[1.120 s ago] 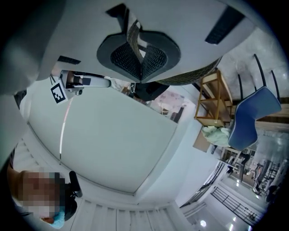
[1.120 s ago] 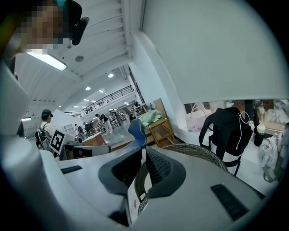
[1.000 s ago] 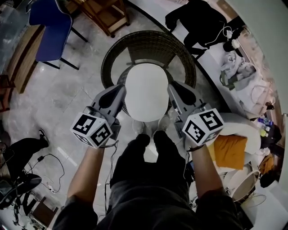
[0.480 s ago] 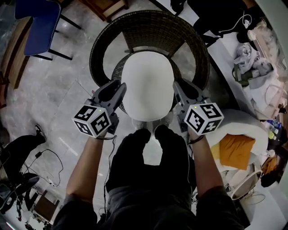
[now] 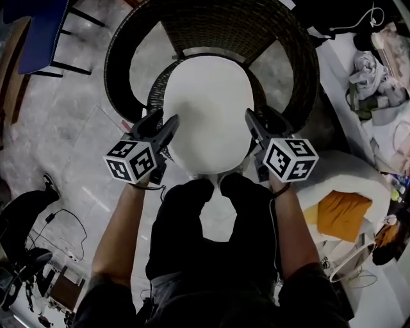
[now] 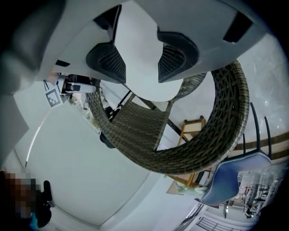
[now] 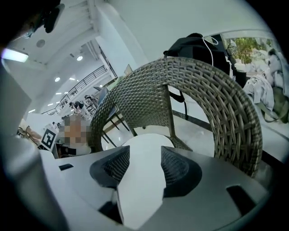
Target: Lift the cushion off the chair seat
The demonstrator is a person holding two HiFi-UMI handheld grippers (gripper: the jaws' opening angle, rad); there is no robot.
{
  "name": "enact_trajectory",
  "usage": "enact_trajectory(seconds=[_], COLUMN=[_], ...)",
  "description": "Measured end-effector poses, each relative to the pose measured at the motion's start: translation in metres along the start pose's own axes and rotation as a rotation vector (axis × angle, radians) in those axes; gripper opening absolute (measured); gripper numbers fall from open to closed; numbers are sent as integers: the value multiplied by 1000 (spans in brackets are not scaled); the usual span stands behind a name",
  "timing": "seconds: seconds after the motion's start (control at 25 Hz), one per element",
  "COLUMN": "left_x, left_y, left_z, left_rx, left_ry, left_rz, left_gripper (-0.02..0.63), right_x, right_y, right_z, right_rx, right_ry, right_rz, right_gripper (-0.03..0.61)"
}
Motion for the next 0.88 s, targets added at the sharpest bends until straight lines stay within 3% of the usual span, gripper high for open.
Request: enact_trajectory(seconds=[0.4,0.88], left_x=[35,58], left_y=[36,64], left_z=[29,51], left_rx=[-73,-132], left_ry=[64,134], left_rz=[-22,-90], left_gripper=[276,298], right_x=[43,77], right_y=[-23,-41], right_z=[35,65], right_rx=[46,105], right_ry=[56,116], right_rz=[52,132], right_gripper=[229,245])
Point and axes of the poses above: the fingertips, and each gripper's own axes: z forward along the fingers, y to its left, x out of its underside, the point moved 8 cm from there along -z, backward along the fingers, and after that the axes turned 7 degrees about y, right-handed, at the moved point
